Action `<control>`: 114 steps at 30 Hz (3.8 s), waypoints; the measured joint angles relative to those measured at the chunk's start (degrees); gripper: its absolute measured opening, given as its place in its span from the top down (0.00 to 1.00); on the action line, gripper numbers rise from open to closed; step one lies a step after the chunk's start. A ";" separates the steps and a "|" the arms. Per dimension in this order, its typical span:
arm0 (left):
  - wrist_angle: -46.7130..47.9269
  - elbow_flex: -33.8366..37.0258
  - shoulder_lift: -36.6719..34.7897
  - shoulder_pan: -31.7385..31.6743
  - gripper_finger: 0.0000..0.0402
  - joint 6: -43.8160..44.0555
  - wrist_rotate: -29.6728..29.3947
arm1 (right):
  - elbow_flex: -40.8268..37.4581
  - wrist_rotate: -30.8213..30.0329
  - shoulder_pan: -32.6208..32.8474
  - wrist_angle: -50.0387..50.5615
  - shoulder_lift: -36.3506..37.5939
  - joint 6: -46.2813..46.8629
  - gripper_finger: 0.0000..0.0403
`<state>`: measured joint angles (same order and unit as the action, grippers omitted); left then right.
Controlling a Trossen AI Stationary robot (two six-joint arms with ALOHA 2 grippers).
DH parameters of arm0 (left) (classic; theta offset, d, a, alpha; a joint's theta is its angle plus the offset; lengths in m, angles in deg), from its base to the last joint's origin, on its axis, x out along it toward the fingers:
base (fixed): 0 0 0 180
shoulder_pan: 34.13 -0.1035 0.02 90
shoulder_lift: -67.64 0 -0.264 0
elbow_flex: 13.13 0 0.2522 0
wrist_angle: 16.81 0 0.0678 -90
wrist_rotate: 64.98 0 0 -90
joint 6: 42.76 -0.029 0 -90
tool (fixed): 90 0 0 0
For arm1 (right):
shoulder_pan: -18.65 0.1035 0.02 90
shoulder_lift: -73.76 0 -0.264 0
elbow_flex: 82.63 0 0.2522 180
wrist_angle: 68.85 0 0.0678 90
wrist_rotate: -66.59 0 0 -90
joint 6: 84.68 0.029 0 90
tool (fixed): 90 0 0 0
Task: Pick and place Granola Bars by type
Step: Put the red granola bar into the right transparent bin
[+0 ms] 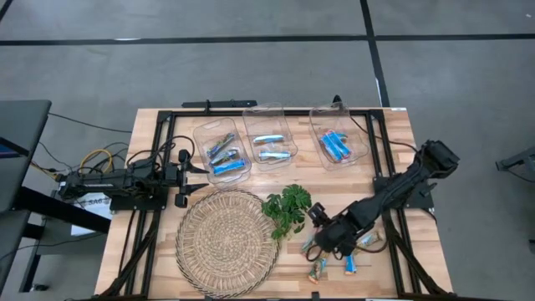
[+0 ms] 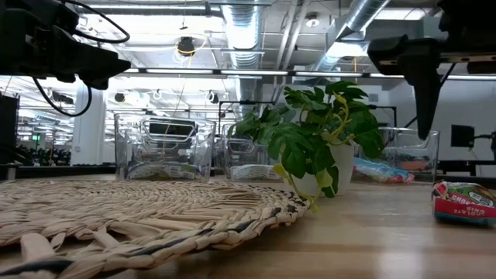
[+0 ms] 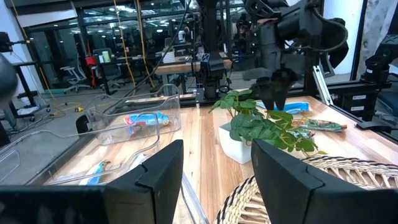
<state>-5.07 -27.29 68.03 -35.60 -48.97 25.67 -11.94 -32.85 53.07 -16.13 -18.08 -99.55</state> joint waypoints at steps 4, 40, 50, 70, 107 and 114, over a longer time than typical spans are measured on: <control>-0.01 0.00 -0.01 0.00 0.54 0.00 0.02 | 1.78 0.01 0.09 0.03 -2.67 -0.60 0.45; 0.01 -0.01 0.46 0.00 0.54 0.01 0.00 | 4.87 0.07 1.55 -4.23 -14.21 -0.05 0.55; 0.02 0.01 0.48 0.01 0.54 0.01 0.00 | 4.77 0.87 1.57 -4.10 -14.34 5.72 0.89; 0.02 0.00 0.48 0.01 0.54 0.01 0.00 | 4.58 -5.87 0.99 -11.28 1.17 21.96 0.95; 0.00 0.00 0.48 0.01 0.54 0.01 0.00 | 4.71 -19.20 -46.19 -20.84 16.12 1.35 0.94; 0.00 -0.01 0.47 0.00 0.54 0.01 0.00 | 4.71 -19.13 -59.69 -12.04 16.10 7.03 0.94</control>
<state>-5.07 -27.29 68.50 -35.59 -48.96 25.67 -7.22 -51.99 -6.63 -28.17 -1.98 -92.52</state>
